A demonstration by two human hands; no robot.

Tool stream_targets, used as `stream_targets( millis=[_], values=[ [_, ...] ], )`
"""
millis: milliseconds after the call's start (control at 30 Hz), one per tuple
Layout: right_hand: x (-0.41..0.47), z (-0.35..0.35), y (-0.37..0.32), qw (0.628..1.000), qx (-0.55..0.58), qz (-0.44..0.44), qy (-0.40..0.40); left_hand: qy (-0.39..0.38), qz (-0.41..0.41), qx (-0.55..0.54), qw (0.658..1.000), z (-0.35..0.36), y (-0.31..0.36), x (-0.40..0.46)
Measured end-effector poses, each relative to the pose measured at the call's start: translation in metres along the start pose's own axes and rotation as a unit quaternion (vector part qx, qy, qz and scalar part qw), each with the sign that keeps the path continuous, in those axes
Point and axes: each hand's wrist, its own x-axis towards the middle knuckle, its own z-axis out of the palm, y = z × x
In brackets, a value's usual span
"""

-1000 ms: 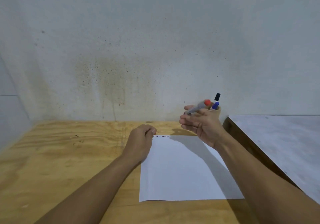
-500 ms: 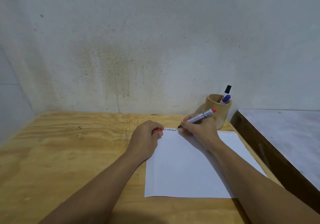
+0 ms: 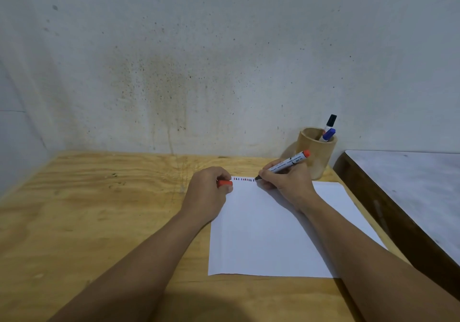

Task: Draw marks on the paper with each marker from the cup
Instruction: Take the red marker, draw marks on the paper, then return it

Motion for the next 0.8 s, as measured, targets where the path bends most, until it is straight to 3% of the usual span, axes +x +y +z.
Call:
stream_targets(
  millis=[233,467,800],
  values=[
    [-0.001,0.001,-0.001,1.0,0.003,0.0,0.002,0.009,-0.007,-0.009,1.0,-0.002,0.002,0.0],
    [-0.004,0.001,-0.006,0.999,0.043,0.005,-0.004,0.054,-0.047,-0.087,0.994,-0.012,0.002,0.02],
    [0.0,-0.001,0.0,1.0,0.001,0.001,0.01,0.004,-0.042,-0.068,0.997,0.0,0.001,0.052]
  ],
)
